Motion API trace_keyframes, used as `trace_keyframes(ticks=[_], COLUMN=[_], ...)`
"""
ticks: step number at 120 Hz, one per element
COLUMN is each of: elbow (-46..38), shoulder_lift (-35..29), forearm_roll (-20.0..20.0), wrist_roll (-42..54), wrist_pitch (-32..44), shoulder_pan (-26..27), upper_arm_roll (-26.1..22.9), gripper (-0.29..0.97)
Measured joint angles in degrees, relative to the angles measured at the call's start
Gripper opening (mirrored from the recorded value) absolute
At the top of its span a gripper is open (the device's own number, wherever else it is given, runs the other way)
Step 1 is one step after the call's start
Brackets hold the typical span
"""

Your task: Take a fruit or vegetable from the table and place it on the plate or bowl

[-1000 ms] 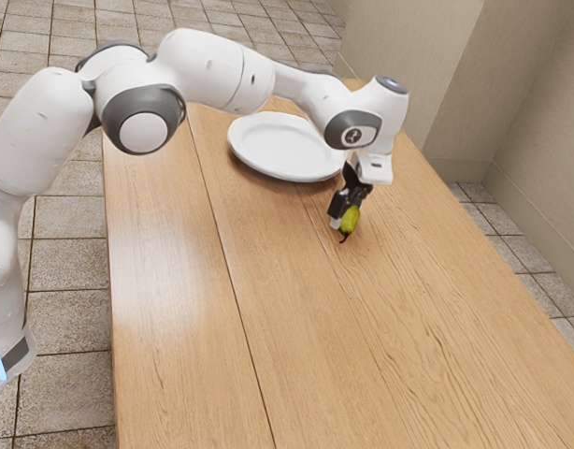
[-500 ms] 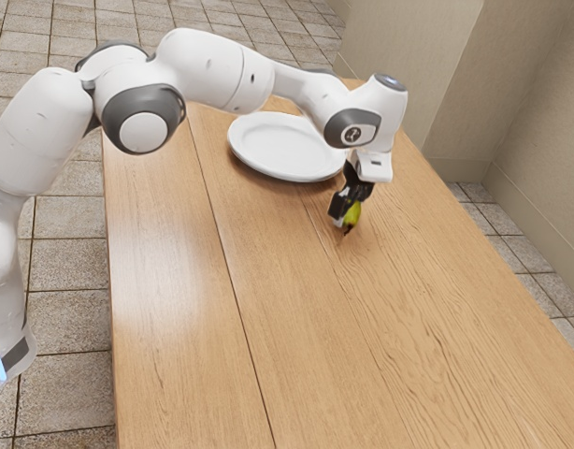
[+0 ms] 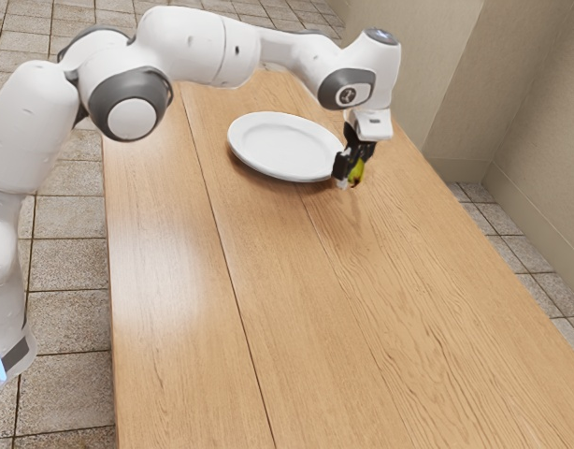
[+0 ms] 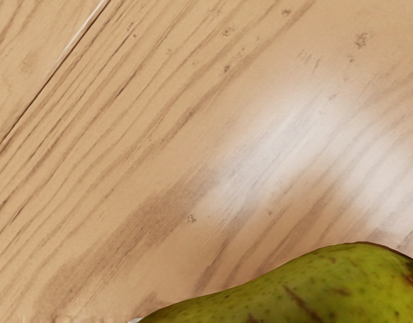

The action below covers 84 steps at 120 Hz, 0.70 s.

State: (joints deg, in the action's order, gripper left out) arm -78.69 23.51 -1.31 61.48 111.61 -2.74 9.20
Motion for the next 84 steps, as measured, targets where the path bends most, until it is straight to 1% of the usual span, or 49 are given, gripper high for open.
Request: trace_keyframes(ticks=[8, 12, 21, 29, 57, 84], elbow=[0.0, 0.0, 0.1, 0.1, 0.1, 0.1], shoulder_lift=[-0.4, -0.5, -0.6, -0.6, -0.6, -0.7], forearm_roll=[0.1, 0.0, -0.1, -0.3, -0.8, -0.9], wrist_roll=[-0.1, -0.1, -0.1, -0.1, 0.3, 1.0], wrist_pitch=[0.1, 0.0, -0.1, -0.3, -1.4, -2.5], shoulder_pan=[-0.1, -0.1, -0.7, -2.2, -6.8, -10.5], upper_arm_roll=[1.2, 1.9, 2.6, 2.8, 2.9, 2.9], gripper=[0.12, 0.15, 0.15, 0.14, 0.22, 0.21])
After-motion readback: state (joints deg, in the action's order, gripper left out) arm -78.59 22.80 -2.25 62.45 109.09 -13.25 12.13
